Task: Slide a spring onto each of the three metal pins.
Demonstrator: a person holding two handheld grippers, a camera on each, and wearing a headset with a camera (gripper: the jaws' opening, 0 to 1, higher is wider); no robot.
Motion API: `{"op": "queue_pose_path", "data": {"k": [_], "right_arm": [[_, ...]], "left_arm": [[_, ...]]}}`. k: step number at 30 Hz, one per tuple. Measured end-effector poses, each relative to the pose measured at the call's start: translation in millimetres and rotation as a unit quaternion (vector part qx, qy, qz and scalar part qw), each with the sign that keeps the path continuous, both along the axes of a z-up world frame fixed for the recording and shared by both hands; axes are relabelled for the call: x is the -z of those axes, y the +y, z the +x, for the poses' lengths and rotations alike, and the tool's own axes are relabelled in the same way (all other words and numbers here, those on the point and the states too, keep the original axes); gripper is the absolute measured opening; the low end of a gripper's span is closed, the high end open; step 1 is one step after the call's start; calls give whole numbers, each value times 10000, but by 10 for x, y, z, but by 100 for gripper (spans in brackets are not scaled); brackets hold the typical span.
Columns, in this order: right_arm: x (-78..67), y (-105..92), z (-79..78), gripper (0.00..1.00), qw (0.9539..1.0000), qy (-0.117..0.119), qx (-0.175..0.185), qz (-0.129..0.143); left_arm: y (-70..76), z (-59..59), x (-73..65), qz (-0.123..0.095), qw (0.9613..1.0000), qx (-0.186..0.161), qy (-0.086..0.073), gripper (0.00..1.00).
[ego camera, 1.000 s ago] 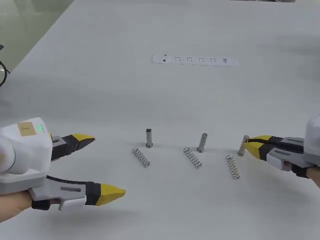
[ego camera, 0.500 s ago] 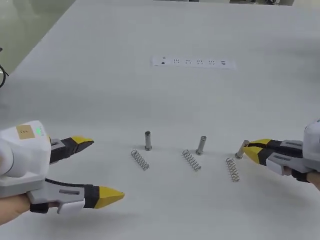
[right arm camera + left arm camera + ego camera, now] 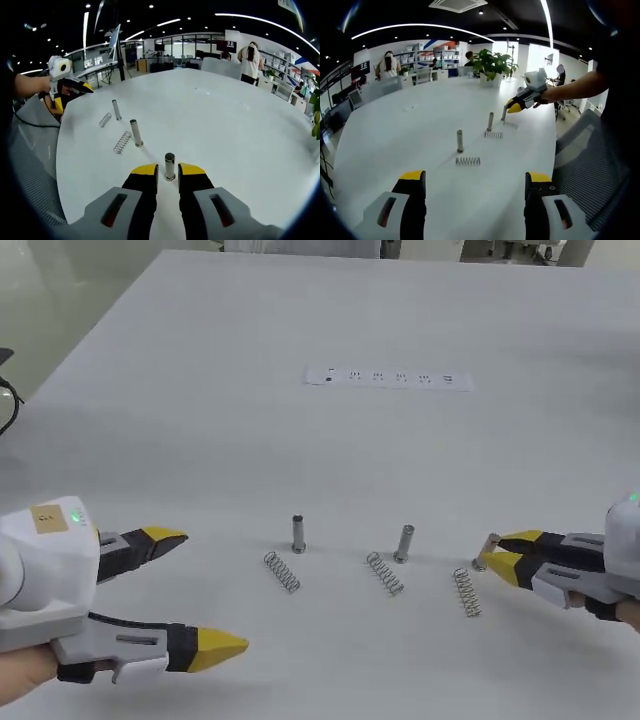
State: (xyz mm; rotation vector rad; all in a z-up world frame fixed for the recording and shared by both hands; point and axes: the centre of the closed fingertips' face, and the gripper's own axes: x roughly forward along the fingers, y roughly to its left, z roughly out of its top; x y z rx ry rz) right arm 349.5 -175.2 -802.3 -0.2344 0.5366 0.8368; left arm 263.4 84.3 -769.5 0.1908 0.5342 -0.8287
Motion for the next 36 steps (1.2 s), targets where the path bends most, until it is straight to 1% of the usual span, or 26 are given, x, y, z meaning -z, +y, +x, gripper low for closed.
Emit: {"op": "queue_pose_path", "data": {"k": [2,5,10,19,24,30,36], "right_arm": [[-4,1,7,18,10000,52,29,53],[-14,-4,25,24,10000,38,57,47],[-27,-8,36,29,9999,47,87,60],[-60,-8,50,44,9998,71,163,75],[-80,-2,31,48,9997,176,175,79],[-121,-12,-1,50,9996,205,199,87],[-129,-30,-44,56,9991,290,280,102]], "left_arm": [[1,-1,-1,14,10000,4,-7,77],[2,-1,-2,3,10000,-10,-14,77],[6,-16,11,8,10000,-15,-1,77],[18,-2,1,-34,10000,-74,-10,79],[5,0,2,-37,10000,-58,-17,78],[-13,-14,-5,-54,10000,-26,-23,78],[-24,-13,-10,-79,10000,-24,-44,78]]}}
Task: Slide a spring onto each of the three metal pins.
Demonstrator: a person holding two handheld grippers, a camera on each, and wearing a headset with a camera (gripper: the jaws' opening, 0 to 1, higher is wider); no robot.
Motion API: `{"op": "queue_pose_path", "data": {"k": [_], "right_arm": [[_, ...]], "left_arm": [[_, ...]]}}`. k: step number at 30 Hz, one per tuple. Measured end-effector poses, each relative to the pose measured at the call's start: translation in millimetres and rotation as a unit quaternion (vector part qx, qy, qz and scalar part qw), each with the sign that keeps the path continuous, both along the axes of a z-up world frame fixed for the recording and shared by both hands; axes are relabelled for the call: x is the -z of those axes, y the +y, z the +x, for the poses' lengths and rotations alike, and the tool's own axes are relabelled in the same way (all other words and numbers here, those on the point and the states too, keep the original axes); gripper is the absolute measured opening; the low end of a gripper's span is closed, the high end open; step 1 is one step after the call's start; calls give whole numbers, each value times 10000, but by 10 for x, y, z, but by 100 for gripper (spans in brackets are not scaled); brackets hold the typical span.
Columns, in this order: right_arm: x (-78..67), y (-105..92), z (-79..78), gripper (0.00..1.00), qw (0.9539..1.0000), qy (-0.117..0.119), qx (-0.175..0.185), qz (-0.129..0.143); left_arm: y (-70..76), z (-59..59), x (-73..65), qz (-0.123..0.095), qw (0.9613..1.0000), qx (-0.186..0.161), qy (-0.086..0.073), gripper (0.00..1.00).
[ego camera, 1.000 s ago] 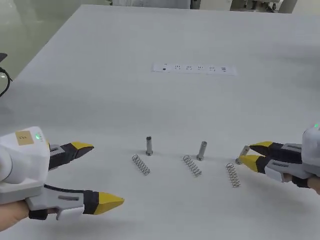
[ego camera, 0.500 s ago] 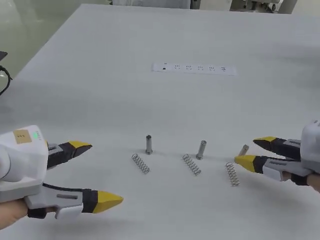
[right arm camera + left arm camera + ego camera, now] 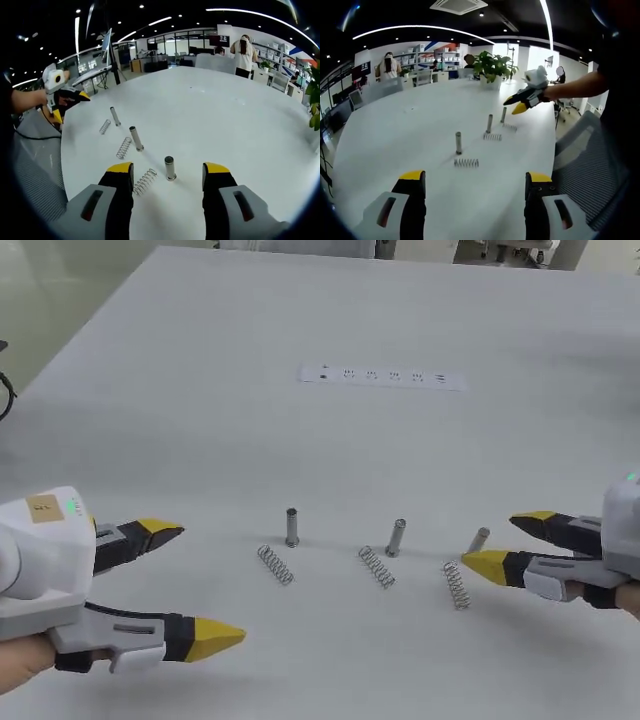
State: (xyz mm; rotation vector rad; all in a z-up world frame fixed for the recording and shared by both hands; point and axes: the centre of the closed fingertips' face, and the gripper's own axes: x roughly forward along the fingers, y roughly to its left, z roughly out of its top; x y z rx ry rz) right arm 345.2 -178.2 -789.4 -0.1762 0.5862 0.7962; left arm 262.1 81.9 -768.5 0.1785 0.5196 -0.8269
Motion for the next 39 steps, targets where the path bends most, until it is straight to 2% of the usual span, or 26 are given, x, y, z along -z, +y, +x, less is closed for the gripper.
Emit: {"op": "queue_pose_path", "data": {"k": [8,12,16,22,28,33,36,39], "right_arm": [[-3,-32,-66,58,9998,114,121,-51],[-2,-54,-92,59,9997,122,164,-101],[10,-73,-123,63,9994,228,264,-88],[48,-88,-190,63,9989,334,301,-144],[92,-127,-268,59,9980,473,307,-303],[133,-135,-311,51,9965,698,372,-285],[155,-116,-330,50,9960,752,360,-311],[151,-81,-347,47,9953,852,404,-221]], "left_arm": [[-10,-22,39,4,10000,23,49,78],[-14,-15,33,-17,10000,20,32,78],[-6,-5,22,-15,10000,7,16,78],[18,8,4,-30,10000,-27,-5,78],[11,7,5,-11,10000,7,-5,78],[-18,7,1,6,10000,54,-10,78],[-42,-6,-6,73,9999,132,-35,78],[-53,-9,-10,112,9998,171,-60,78]]}}
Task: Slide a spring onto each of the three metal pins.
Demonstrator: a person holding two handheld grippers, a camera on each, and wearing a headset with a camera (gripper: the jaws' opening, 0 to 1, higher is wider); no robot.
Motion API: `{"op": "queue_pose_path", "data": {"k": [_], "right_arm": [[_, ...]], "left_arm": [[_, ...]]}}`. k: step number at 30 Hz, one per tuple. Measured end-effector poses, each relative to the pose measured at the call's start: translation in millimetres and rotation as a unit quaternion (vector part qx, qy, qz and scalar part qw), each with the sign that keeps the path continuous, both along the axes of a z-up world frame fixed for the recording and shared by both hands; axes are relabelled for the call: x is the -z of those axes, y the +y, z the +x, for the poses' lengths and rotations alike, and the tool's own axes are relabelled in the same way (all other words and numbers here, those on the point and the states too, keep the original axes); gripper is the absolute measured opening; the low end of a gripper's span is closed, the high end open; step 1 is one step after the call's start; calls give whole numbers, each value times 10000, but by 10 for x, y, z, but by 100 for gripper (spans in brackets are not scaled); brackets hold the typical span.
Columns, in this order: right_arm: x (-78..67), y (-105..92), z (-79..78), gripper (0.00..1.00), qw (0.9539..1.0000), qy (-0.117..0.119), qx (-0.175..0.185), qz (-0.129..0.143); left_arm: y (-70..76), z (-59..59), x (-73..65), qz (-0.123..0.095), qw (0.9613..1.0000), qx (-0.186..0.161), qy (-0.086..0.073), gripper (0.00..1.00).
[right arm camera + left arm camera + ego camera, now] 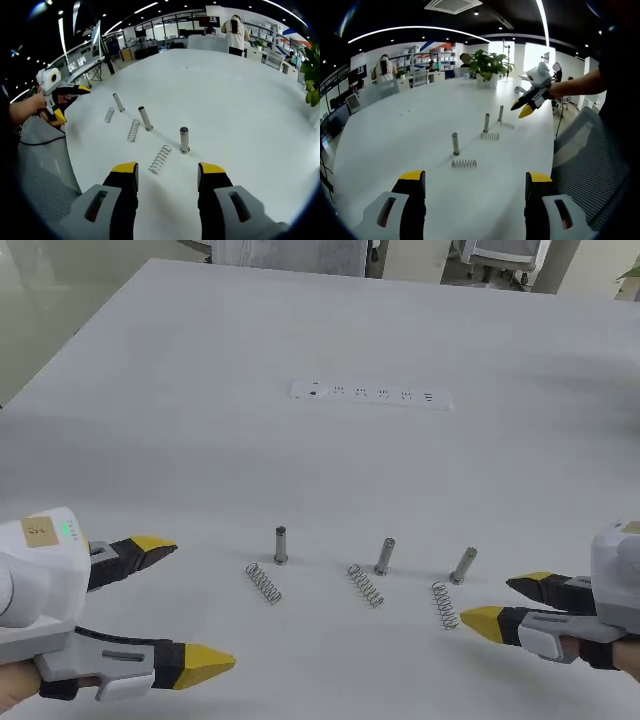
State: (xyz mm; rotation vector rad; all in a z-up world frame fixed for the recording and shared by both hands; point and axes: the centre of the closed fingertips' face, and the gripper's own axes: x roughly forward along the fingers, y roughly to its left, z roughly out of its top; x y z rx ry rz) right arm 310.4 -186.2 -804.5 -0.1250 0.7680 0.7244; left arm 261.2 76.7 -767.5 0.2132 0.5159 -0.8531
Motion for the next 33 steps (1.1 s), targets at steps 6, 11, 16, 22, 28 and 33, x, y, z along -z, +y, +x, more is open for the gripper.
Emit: {"op": "queue_pose_path", "data": {"k": [6,11,16,22,28,33], "right_arm": [[36,-1,-25,42,9997,185,103,-85],[51,49,-17,38,9994,290,181,-47],[59,157,-19,34,9992,374,142,-78],[124,227,-24,30,9985,457,98,-297],[171,290,-2,27,9978,533,155,-374],[274,299,1,24,9960,501,48,-736]], "left_arm": [[8,5,-13,-7,10000,0,-9,78],[22,9,-14,0,10000,-12,-10,78],[21,4,-6,3,10000,-13,-3,78],[32,-3,3,-5,10000,-31,6,78],[58,-7,11,-11,10000,-60,13,77],[59,-11,13,-18,10000,-65,18,77]]}}
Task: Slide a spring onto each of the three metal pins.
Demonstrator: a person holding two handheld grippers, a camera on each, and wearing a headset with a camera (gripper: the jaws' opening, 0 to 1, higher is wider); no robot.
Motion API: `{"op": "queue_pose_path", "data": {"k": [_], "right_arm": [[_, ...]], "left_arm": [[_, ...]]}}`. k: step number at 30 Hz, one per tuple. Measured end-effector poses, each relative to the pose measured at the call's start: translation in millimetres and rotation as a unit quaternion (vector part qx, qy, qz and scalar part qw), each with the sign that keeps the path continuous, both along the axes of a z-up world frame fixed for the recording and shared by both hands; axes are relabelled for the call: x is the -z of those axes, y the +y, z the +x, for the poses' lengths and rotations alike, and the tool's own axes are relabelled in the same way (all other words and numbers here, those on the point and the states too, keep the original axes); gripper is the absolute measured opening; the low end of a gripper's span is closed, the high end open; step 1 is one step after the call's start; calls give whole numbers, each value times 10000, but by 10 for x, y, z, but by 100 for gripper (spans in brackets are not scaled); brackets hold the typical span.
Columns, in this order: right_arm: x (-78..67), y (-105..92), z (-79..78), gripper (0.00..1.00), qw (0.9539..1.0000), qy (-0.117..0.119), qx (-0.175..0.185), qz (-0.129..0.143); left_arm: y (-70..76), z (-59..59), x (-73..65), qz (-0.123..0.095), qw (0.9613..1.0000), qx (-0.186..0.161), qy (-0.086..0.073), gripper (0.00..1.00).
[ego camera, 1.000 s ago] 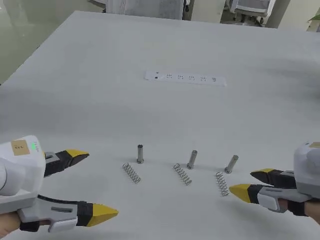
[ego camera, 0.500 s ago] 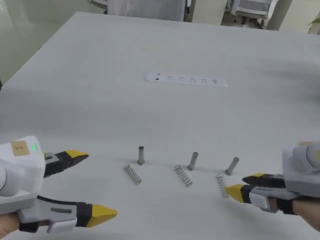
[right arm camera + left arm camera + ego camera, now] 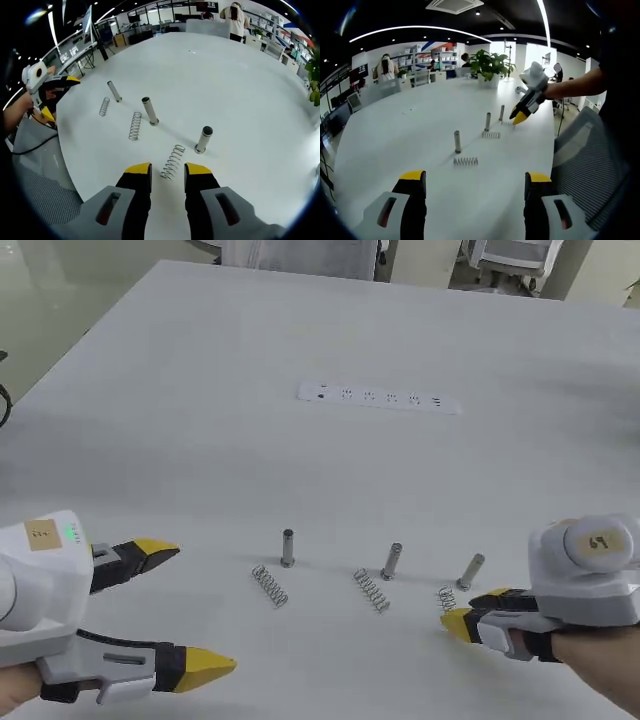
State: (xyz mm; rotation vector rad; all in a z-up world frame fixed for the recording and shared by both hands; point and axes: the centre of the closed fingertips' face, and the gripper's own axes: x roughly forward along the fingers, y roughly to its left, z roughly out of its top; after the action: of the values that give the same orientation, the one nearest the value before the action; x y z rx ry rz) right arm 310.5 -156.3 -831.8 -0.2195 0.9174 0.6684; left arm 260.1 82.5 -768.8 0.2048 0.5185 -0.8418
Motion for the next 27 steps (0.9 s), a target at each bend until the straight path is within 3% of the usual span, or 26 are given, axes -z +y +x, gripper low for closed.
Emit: {"op": "queue_pose_path", "data": {"k": [19,27], "right_arm": [[96,16,18,18,9998,135,-31,-105],[131,-5,38,10,9995,161,-16,-266]], "left_arm": [[20,-21,37,-14,10000,-8,55,76],[24,-7,23,-23,10000,-5,36,76]]}}
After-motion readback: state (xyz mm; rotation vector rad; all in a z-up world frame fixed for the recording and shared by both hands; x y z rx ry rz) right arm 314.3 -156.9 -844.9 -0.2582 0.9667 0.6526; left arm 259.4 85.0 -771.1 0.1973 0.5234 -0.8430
